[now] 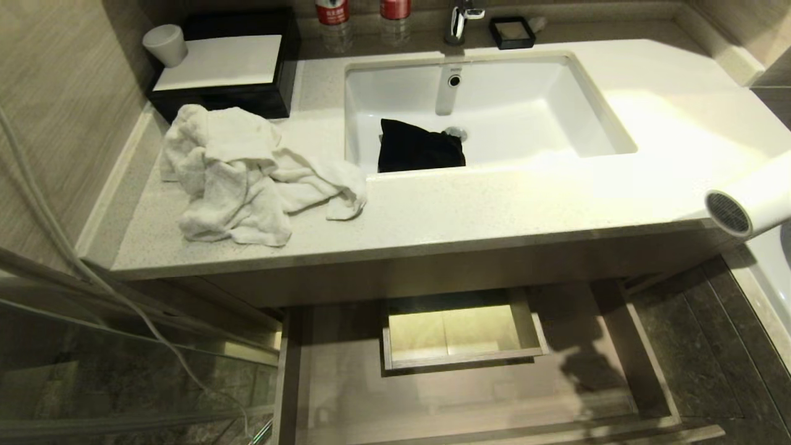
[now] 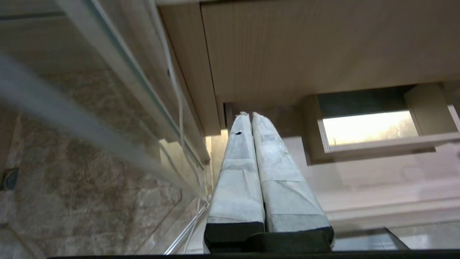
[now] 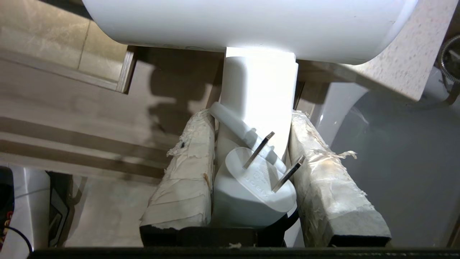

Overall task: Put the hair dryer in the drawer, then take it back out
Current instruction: Place it on the countertop

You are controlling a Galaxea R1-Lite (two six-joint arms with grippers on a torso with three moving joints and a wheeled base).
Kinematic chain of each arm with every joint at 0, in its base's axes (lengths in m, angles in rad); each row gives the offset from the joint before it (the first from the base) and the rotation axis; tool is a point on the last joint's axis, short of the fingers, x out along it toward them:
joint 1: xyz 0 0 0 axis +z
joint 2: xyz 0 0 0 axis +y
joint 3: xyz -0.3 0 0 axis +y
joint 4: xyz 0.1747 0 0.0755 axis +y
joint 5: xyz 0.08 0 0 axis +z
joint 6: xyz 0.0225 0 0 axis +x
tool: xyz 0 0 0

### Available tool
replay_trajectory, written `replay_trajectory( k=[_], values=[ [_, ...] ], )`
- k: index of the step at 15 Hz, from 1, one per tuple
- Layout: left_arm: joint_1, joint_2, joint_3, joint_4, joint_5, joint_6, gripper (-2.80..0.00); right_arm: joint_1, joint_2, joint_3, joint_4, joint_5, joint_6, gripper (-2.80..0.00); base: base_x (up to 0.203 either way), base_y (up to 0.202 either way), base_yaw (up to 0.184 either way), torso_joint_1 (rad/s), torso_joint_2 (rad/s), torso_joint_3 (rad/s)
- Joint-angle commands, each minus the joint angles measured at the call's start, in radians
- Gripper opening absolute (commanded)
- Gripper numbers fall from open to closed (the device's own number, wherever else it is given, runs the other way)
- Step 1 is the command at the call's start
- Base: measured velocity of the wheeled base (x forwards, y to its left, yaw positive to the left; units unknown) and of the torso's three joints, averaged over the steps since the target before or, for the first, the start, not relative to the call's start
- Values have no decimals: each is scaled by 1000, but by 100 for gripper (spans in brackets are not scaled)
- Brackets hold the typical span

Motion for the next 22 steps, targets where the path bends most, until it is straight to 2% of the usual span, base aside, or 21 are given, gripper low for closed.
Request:
replay_trajectory(
  k=[1, 5, 9, 14, 19, 20, 22],
  values=[
    [0, 0, 1, 0, 0, 0, -280, -2, 28, -25, 1, 3, -3, -280, 0, 0, 0, 304, -90, 220],
    [0, 0, 2, 0, 0, 0, -280, -1, 76, -83, 4, -2, -3, -280, 0, 0, 0, 321, -120, 202],
    [0, 0, 1, 0, 0, 0, -280, 14, 218, -226, 4, -1, 1, -280, 0, 0, 0, 271, -127, 140],
    [0, 0, 1, 0, 0, 0, -280, 45, 416, -423, 14, -2, 2, -280, 0, 0, 0, 33, -17, 18],
    [0, 0, 2, 0, 0, 0, -280, 71, 517, -505, 11, 14, 15, -280, 0, 0, 0, 0, 0, 0],
    [0, 0, 2, 0, 0, 0, -280, 75, 532, -512, 10, 19, 18, 0, 0, 0, 0, 0, 0, 0],
    [0, 0, 2, 0, 0, 0, -280, 76, 538, -533, 7, 24, 9, 0, 0, 0, 0, 0, 0, 0]
  ],
)
